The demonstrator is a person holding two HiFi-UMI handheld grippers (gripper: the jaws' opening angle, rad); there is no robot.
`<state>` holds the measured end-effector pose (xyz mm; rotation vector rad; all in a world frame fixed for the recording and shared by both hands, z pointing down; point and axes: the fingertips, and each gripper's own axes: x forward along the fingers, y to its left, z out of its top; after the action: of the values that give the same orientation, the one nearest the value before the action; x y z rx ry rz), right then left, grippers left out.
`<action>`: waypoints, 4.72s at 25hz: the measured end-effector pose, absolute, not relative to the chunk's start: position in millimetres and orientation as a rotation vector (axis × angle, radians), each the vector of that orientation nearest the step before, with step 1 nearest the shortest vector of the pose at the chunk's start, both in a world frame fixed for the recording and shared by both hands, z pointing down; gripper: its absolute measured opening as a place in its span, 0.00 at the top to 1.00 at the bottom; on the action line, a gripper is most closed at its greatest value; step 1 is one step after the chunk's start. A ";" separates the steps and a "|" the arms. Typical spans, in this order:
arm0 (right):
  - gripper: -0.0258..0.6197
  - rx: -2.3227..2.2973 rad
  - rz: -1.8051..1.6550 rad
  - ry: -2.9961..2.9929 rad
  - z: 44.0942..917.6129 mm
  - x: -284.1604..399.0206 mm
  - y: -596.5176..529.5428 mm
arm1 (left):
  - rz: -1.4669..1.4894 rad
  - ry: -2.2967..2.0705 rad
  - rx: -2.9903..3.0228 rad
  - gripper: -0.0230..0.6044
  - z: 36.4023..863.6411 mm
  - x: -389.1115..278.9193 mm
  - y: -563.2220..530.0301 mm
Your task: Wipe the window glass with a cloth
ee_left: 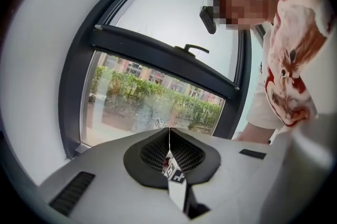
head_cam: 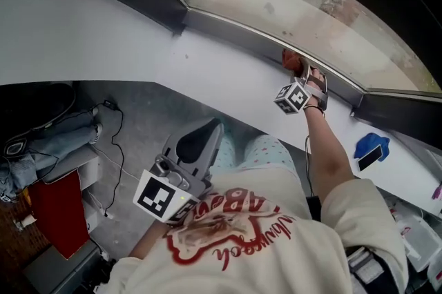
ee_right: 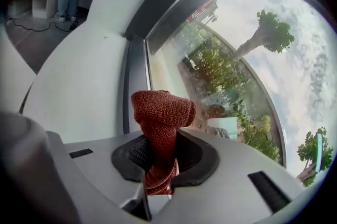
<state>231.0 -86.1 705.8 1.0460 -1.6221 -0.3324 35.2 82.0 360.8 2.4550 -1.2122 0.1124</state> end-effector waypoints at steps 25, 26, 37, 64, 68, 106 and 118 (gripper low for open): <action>0.84 1.504 -1.033 -1.290 282.2 159.2 -132.9 | -0.018 -0.464 2.884 0.93 288.6 0.4 49.0; 0.84 1.515 -1.031 -1.261 279.7 157.6 -136.8 | 0.013 -0.471 2.877 0.93 292.7 -15.6 42.6; 0.84 1.513 -1.104 -1.217 278.5 153.1 -157.3 | 0.042 -0.555 2.724 0.93 319.3 -22.5 18.7; 0.86 1.547 -1.046 -1.375 333.9 145.7 -162.1 | -0.010 -0.621 2.645 0.93 332.6 -17.1 18.1; 0.86 1.555 -1.029 -1.385 338.9 145.5 -162.5 | -0.007 -0.634 2.645 0.93 332.3 -19.0 18.3; 0.86 1.473 -0.966 -1.420 390.7 138.4 -165.3 | -0.012 -0.696 2.627 0.93 332.4 -29.4 17.6; 0.86 1.428 -0.937 -1.435 412.9 134.9 -166.7 | -0.008 -0.742 2.611 0.93 334.7 -38.0 23.9</action>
<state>134.9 -166.7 412.9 1.4281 -1.4346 -0.9371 -38.0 23.9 334.7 2.6110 -0.7421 -0.0083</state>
